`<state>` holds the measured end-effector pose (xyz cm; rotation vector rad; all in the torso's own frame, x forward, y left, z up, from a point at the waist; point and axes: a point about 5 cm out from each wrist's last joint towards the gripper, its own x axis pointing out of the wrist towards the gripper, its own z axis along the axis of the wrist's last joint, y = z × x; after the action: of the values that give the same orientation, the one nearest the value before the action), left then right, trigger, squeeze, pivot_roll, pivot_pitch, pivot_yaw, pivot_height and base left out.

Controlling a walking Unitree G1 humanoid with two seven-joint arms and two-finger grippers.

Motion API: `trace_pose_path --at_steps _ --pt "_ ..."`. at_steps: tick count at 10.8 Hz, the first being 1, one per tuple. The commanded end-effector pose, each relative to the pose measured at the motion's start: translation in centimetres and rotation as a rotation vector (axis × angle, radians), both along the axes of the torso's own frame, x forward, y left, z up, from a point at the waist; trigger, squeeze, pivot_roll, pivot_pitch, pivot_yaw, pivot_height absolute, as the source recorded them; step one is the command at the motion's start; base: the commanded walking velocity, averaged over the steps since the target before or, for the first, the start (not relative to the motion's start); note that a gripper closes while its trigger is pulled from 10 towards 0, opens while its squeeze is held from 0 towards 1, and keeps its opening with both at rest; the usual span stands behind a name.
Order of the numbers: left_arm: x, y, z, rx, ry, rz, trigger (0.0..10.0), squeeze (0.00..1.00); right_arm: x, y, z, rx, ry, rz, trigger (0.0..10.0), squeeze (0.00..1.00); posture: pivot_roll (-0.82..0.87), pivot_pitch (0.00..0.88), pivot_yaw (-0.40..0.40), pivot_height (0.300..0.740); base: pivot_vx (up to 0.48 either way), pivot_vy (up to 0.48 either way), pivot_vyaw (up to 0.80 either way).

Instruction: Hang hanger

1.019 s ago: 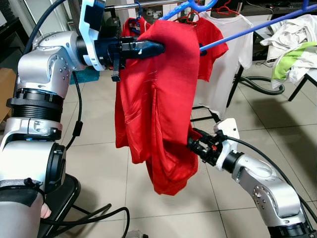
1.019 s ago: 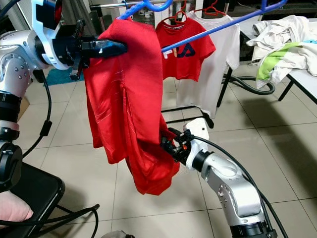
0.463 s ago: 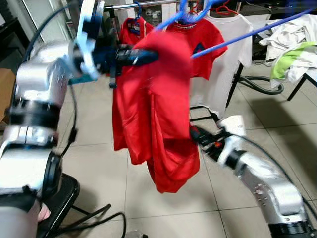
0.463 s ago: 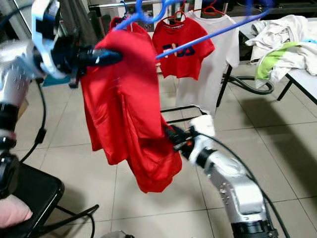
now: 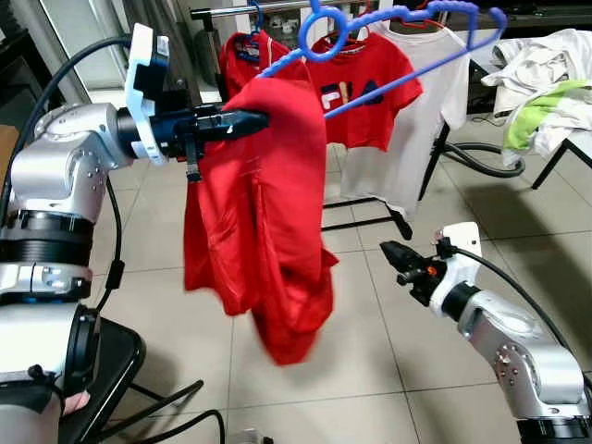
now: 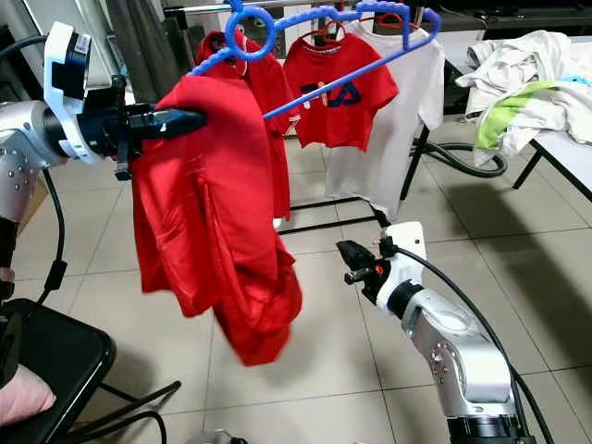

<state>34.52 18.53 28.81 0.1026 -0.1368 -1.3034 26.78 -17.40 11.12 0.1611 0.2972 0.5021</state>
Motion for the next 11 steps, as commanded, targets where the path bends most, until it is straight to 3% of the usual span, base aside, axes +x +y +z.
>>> trace_pose_path --at_steps 1,2,3,11 --pt "-0.3 0.2 0.9 -0.014 -0.041 0.007 0.0 0.0 -0.1 0.9 0.2 -0.033 -0.01 0.058 10.0 0.0 -0.01 0.0 0.076 0.74 0.0 0.0 0.0" --pt "-0.4 -0.3 0.4 -0.005 -0.029 -0.011 0.0 0.0 -0.2 1.7 0.3 0.001 -0.018 0.08 10.0 0.0 -0.01 0.0 0.079 0.74 0.0 0.0 0.0" --pt "-0.6 -0.8 -0.2 0.002 -0.016 -0.03 0.0 0.0 -0.2 2.4 0.7 0.064 -0.031 0.094 10.0 1.0 -0.01 0.0 0.082 0.74 0.0 0.0 0.0" --pt "-0.6 -4.0 -1.3 -0.044 -0.001 -0.082 0.0 0.0 -0.4 2.4 2.1 0.078 -0.102 0.145 10.0 1.0 -0.05 0.0 0.116 0.74 0.0 0.0 0.0"
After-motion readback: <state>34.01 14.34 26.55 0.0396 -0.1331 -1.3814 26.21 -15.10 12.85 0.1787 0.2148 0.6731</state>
